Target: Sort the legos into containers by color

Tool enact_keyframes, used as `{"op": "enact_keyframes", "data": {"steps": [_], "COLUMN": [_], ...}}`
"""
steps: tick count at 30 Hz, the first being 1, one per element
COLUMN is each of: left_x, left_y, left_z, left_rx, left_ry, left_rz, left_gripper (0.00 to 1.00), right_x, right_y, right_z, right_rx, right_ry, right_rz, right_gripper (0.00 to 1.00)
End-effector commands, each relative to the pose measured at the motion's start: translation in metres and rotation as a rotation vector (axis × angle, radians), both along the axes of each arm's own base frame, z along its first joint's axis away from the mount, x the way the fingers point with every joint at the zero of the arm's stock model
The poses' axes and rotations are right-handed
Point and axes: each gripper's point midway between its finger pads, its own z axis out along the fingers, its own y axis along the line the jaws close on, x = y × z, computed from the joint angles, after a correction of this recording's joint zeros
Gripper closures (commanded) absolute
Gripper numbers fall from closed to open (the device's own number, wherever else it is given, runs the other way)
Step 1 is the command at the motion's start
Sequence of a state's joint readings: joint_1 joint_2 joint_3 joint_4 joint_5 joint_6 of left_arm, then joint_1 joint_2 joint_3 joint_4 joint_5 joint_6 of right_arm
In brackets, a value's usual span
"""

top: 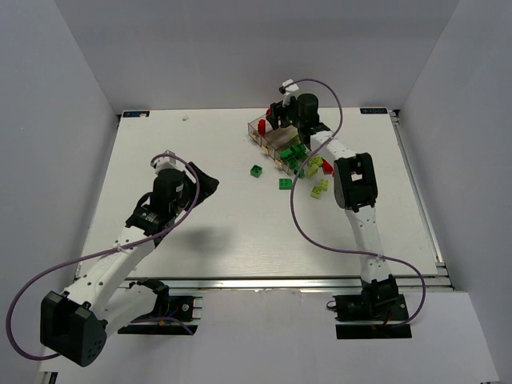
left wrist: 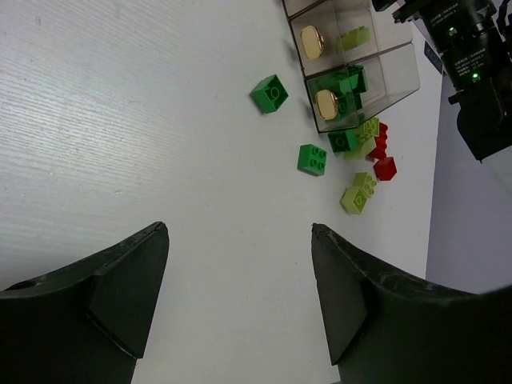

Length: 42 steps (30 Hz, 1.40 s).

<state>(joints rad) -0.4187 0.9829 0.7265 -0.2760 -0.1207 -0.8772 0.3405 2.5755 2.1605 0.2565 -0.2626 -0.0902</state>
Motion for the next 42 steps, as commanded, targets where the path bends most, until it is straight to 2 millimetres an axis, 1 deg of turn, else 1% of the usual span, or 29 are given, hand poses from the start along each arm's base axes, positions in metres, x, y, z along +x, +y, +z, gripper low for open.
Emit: {"op": "enact_keyframes", "data": {"steps": [1,5,12,13,14,15,16,17,18,19,20,21,22,23,24,25,26,27,28,29,30,31,32,33,34,36,38,39,42], "left_x": [0.001,0.005,0.007,0.007,0.008,0.008,0.008,0.008,0.007,0.007,0.007,0.007,0.005,0.006,0.005,0.004,0.004,0.005,0.005,0.005,0.006,0.006,0.006,0.006,0.007,0.007,0.006,0.005,0.002], "left_y": [0.001,-0.002,-0.009,-0.01,-0.01,-0.01,-0.011,-0.011,-0.012,-0.012,-0.014,-0.016,-0.016,-0.016,-0.017,-0.018,-0.019,-0.019,-0.02,-0.02,-0.02,-0.021,-0.021,-0.021,-0.021,-0.021,-0.021,-0.021,-0.02], "left_z": [0.012,0.019,0.016,0.016,0.017,0.015,0.015,0.015,0.013,0.013,0.015,0.014,0.009,0.01,0.01,0.005,0.006,0.005,0.005,0.004,0.005,0.002,0.003,0.002,0.001,0.0,0.003,0.002,0.005], "left_rx": [-0.02,-0.032,-0.051,-0.054,-0.058,-0.056,-0.057,-0.059,-0.063,-0.067,-0.08,-0.089,-0.092,-0.1,-0.104,-0.108,-0.112,-0.112,-0.111,-0.108,-0.107,-0.103,-0.103,-0.103,-0.102,-0.103,-0.108,-0.109,-0.121], "left_ry": [-0.044,-0.07,-0.072,-0.073,-0.077,-0.075,-0.076,-0.079,-0.077,-0.079,-0.095,-0.1,-0.095,-0.105,-0.107,-0.098,-0.105,-0.105,-0.105,-0.102,-0.103,-0.095,-0.095,-0.09,-0.086,-0.084,-0.091,-0.089,-0.098], "left_rz": [0.011,-0.001,-0.025,-0.026,-0.028,-0.029,-0.03,-0.032,-0.037,-0.037,-0.041,-0.05,-0.051,-0.052,-0.056,-0.059,-0.062,-0.064,-0.071,-0.072,-0.074,-0.078,-0.079,-0.078,-0.076,-0.079,-0.08,-0.079,-0.076], "left_gripper": [0.18,0.18,0.18,0.18,0.18,0.18,0.18,0.18,0.19,0.21,0.23,0.33,0.38,0.46,0.63,0.69,0.71,0.72,0.71,0.69,0.65,0.5,0.4,0.32,0.22,0.19,0.18,0.17,0.17], "right_x": [0.013,0.012,0.004,0.001,-0.004,-0.011,-0.016,-0.024,-0.037,-0.05,-0.057,-0.076,-0.092,-0.101,-0.117,-0.132,-0.141,-0.155,-0.171,-0.181,-0.193,-0.201,-0.209,-0.213,-0.216,-0.217,-0.215,-0.216,-0.216], "right_y": [-0.001,0.0,0.002,0.002,0.002,-0.001,-0.005,-0.012,-0.016,-0.016,-0.027,-0.028,-0.033,-0.046,-0.055,-0.064,-0.074,-0.085,-0.094,-0.105,-0.114,-0.125,-0.137,-0.145,-0.157,-0.183,-0.199,-0.212,-0.226], "right_z": [0.034,0.037,0.05,0.064,0.061,0.087,0.099,0.09,0.121,0.127,0.132,0.158,0.152,0.15,0.157,0.145,0.14,0.153,0.126,0.116,0.122,0.103,0.094,0.093,0.083,0.063,0.053,0.037,0.014], "right_rx": [0.02,0.017,0.004,-0.004,-0.017,-0.019,-0.031,-0.054,-0.048,-0.044,-0.039,-0.012,-0.011,-0.015,-0.021,-0.038,-0.056,-0.088,-0.101,-0.114,-0.122,-0.144,-0.147,-0.151,-0.165,-0.205,-0.201,-0.23,-0.238], "right_ry": [-0.115,-0.128,-0.156,-0.184,-0.179,-0.212,-0.227,-0.204,-0.226,-0.199,-0.164,-0.157,-0.072,-0.025,0.003,0.084,0.116,0.096,0.173,0.218,0.223,0.281,0.336,0.361,0.409,0.507,0.584,0.644,0.729], "right_rz": [-0.014,-0.001,0.037,0.054,0.07,0.085,0.086,0.081,0.11,0.163,0.197,0.266,0.294,0.3,0.299,0.281,0.262,0.239,0.225,0.202,0.174,0.127,0.094,0.061,0.003,-0.124,-0.235,-0.303,-0.423], "right_gripper": [0.35,0.2,0.12,0.11,0.11,0.11,0.11,0.11,0.11,0.11,0.18,0.26,0.37,0.6,0.73,0.83,0.89,0.88,0.85,0.67,0.57,0.5,0.38,0.35,0.34,0.27,0.27,0.27,0.27]}}
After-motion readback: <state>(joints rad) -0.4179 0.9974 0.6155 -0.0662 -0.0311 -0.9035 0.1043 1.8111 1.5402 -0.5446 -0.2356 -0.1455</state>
